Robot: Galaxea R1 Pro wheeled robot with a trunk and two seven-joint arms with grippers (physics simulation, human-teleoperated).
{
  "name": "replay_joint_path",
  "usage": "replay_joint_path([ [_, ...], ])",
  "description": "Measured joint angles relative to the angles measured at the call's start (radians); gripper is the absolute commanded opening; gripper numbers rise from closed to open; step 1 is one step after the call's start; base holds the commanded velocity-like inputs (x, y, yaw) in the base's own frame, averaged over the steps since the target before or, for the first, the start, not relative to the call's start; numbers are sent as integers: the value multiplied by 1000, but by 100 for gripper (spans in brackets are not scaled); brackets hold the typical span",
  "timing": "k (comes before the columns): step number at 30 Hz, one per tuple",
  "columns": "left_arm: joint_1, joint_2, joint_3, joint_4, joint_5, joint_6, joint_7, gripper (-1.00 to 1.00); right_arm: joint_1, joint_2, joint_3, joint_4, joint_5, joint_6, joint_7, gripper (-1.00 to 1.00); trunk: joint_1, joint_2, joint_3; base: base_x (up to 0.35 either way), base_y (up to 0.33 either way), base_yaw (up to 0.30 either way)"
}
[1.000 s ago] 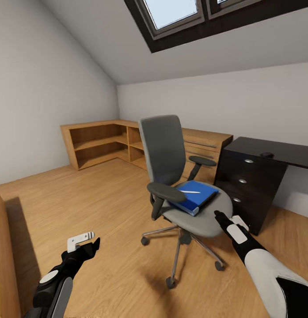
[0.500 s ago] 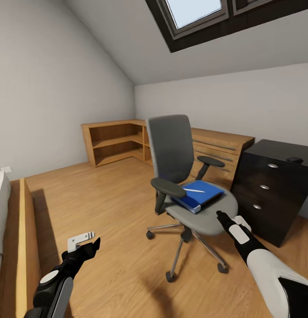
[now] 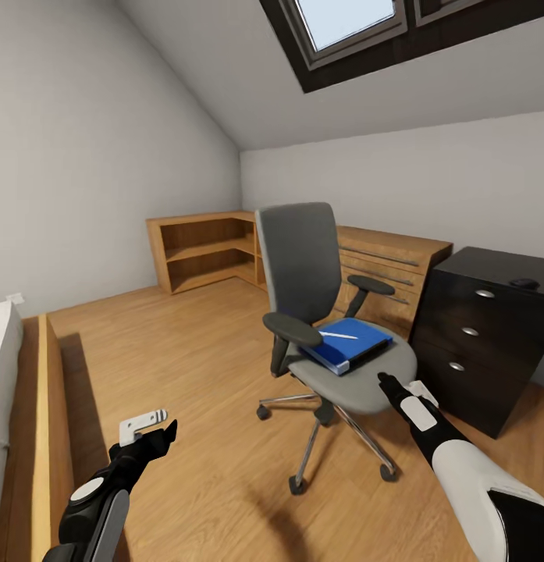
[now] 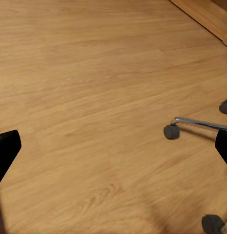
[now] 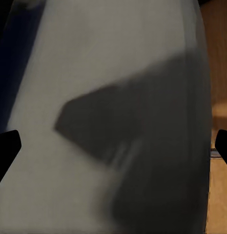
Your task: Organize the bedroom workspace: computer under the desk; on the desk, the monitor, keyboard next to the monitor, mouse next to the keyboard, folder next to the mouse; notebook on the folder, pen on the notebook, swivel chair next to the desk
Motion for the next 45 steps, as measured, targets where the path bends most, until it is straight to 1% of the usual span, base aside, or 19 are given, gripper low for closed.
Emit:
replay_joint_path([
  [17, 0, 0, 0, 0, 0, 0, -2, 100, 1, 0, 3, 5, -6, 0, -2, 100, 1, 0, 0, -270, 0, 0],
  [26, 0, 0, -1, 0, 0, 2, -2, 100, 1, 4, 5, 5, -6, -1, 1, 100, 0, 0, 0, -57, 0, 0],
  [28, 0, 0, -12, 0, 0, 3, -1, 100, 1, 5, 6, 6, -5, -2, 3, 100, 0, 0, 0, -4, 0, 0],
  [30, 0, 0, -40, 0, 0, 7, 1, 100, 2, 7, 7, 5, -5, -3, 7, 100, 0, 0, 0, -2, 0, 0],
  [31, 0, -1, -59, 0, 0, 9, 2, 100, 2, 13, 7, 5, -4, -3, 11, 100, 0, 0, 0, -1, 0, 0],
  [33, 0, -4, -73, 0, -1, 12, 4, 100, 2, 26, 7, 5, -1, -5, 20, 100, 0, 0, 0, 0, 0, 0],
  [36, -4, -20, -90, 9, -1, 34, 22, 100, 3, 42, 6, 5, 2, -6, 30, 100, 0, 0, 0, 0, 0, 0],
  [37, -19, -29, -93, 13, 0, 55, 36, 100, 4, 46, 6, 5, 2, -6, 32, 100, 0, 0, 0, 0, 0, 0],
  [40, -66, -45, -95, 18, 0, 94, 57, 100, 5, 52, 6, 5, 1, -5, 35, 100, 0, 0, 0, 0, 0, 0],
  [42, -132, -67, -98, 26, 1, 140, 73, 100, 5, 57, 7, 5, 1, -5, 40, 100, 0, 0, 0, 0, 0, 0],
  [45, -169, -84, -105, 43, 1, 165, 77, 100, 7, 60, 7, 5, 1, -5, 56, 100, 0, 0, 0, 0, 0, 0],
])
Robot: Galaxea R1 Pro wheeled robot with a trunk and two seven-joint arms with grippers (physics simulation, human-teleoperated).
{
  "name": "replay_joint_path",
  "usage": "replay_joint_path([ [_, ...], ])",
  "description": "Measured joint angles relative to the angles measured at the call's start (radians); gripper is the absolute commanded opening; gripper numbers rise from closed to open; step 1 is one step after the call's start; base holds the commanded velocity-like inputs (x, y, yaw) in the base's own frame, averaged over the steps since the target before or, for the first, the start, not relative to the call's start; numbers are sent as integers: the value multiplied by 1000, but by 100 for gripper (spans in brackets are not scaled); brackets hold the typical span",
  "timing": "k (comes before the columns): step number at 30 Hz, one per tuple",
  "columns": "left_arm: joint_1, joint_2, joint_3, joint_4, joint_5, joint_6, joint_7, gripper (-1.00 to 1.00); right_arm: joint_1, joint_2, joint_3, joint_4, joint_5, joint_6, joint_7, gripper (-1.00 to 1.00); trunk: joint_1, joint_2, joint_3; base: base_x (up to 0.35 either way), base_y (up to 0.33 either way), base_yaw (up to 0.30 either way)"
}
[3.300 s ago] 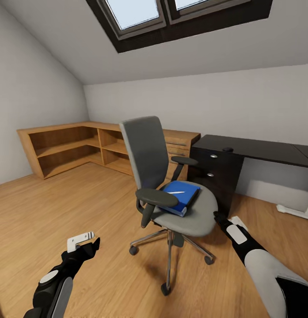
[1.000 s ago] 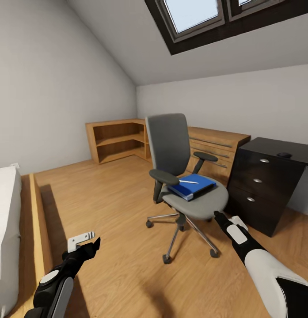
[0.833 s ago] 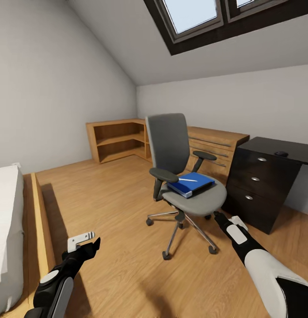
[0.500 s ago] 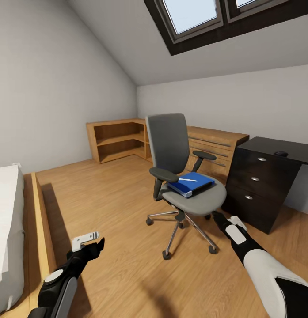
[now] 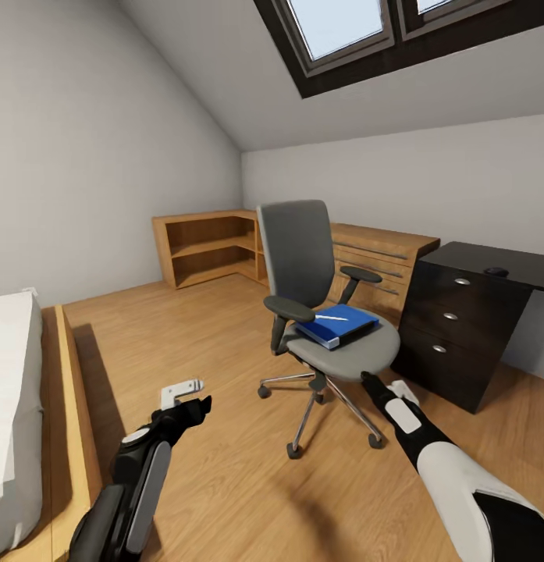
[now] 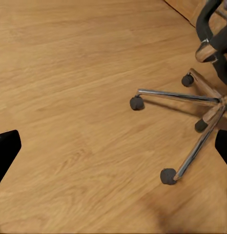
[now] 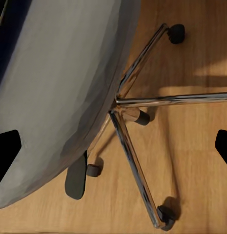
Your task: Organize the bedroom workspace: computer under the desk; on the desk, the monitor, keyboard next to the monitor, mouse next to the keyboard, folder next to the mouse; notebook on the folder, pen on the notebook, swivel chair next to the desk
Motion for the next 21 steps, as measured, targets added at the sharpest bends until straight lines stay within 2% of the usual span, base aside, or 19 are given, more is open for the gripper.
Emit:
replay_joint_path([
  [5, -20, -8, -30, 50, 2, 13, -3, 100, 2, 8, 2, 0, -1, 1, 40, 100, 0, 0, 0, 0, 0, 0],
  [10, -25, -10, -48, 60, 3, 12, -3, 100, 18, 28, 3, 1, -2, 17, 54, 100, 0, 0, 0, 0, 0, 0],
  [13, -25, -8, -51, 62, 3, 12, -2, 100, 25, 32, 4, 0, -3, 53, 56, 100, 0, 0, 0, 0, 0, 0],
  [14, -26, -5, -52, 70, 1, 10, 1, 100, 28, 33, 5, 0, -7, 128, 61, 100, 0, 0, 0, 0, 0, 0],
  [15, -26, -5, -53, 78, 0, 9, 2, 100, 29, 32, 4, -2, -8, 155, 65, 100, 0, 0, 0, 0, 0, 0],
  [21, -26, -6, -66, 118, 0, 7, 5, 100, 29, 30, 3, -7, -12, 224, 70, 100, 0, 0, 0, 0, 0, 0],
])
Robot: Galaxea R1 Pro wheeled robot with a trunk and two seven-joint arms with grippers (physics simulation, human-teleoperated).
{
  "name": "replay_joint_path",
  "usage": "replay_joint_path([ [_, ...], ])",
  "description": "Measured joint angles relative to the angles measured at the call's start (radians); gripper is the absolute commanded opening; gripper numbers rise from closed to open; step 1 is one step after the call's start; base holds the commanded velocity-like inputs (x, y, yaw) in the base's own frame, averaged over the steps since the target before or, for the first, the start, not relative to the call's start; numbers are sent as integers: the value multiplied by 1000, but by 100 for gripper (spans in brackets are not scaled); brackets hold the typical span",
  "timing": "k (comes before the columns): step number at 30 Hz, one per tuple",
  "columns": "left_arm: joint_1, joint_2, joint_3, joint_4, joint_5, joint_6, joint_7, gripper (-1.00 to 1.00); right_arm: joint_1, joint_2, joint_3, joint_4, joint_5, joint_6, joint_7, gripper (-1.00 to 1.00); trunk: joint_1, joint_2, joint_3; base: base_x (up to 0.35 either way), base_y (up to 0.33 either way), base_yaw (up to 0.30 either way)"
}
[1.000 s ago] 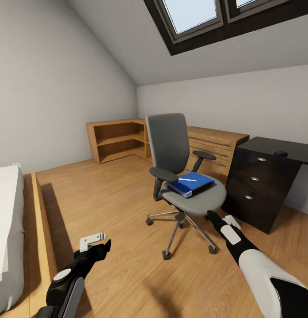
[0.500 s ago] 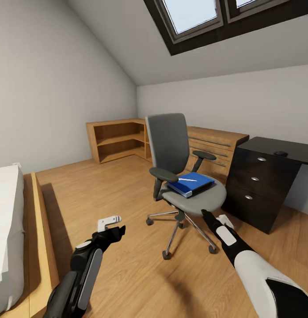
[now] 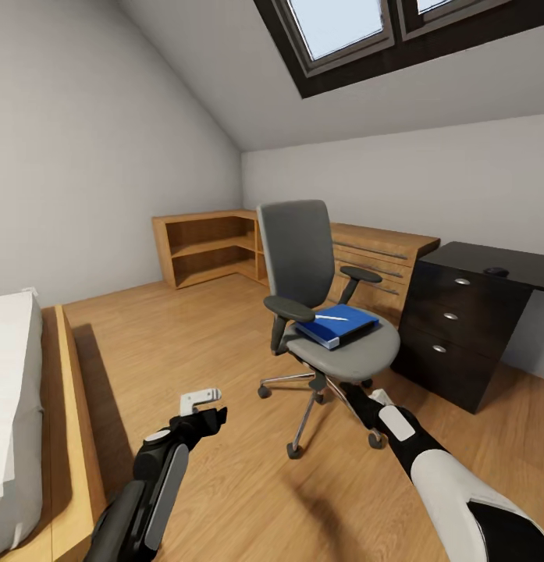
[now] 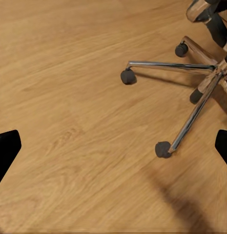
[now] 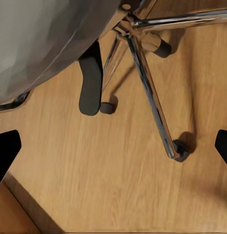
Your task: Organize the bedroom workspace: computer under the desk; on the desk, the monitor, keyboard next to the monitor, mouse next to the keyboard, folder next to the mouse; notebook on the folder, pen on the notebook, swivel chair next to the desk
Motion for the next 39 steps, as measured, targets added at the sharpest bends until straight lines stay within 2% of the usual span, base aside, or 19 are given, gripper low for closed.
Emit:
replay_joint_path([
  [22, 0, 0, -5, 10, 0, -1, 1, 100, 0, 0, 0, -7, 0, 8, 1, 100, 0, 0, 0, 7, 0, 0],
  [39, 0, 0, -13, 10, 0, -2, -1, 100, 0, 1, 5, -5, 3, 0, 1, 100, -1, 0, 0, 292, 0, 0],
])
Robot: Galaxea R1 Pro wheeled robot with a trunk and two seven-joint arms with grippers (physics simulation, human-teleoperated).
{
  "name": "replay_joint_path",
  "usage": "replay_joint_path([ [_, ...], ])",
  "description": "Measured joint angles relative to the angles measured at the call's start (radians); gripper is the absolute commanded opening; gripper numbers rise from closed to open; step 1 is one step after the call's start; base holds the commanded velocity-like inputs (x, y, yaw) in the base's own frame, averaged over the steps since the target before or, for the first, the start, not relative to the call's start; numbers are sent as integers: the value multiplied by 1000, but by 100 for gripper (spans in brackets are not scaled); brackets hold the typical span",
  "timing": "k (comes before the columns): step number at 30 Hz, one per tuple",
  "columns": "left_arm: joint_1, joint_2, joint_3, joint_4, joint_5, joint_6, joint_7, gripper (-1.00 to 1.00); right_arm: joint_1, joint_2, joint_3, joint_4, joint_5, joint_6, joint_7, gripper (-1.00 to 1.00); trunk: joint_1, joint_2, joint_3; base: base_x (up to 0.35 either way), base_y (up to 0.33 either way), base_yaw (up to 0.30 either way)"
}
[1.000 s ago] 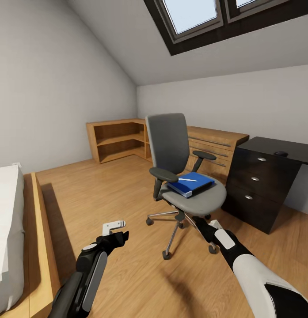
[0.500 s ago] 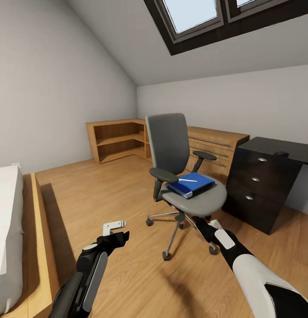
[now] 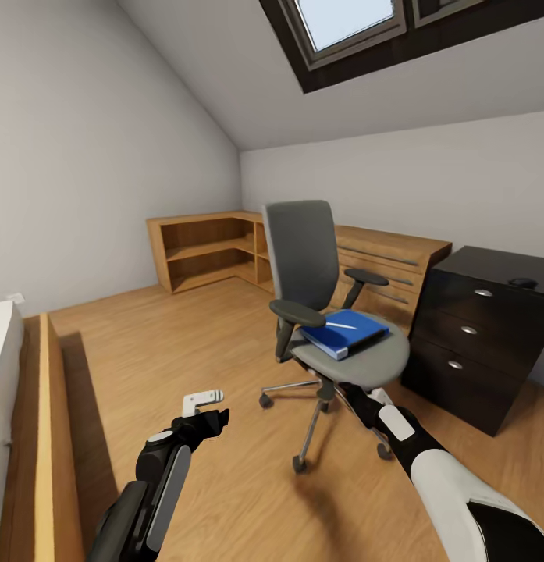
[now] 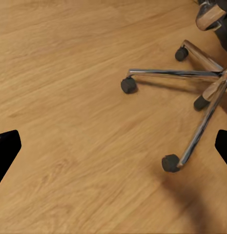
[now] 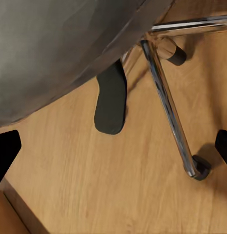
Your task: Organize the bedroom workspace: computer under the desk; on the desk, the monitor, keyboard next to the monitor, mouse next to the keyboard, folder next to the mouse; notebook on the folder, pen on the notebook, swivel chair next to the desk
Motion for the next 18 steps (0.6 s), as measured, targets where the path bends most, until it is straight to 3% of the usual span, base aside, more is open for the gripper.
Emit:
replay_joint_path([
  [18, 0, -1, -5, 12, 0, 0, 0, 100, 0, 0, 4, 0, -5, -2, 2, 100, 0, 0, 0, 320, 63, 0],
])
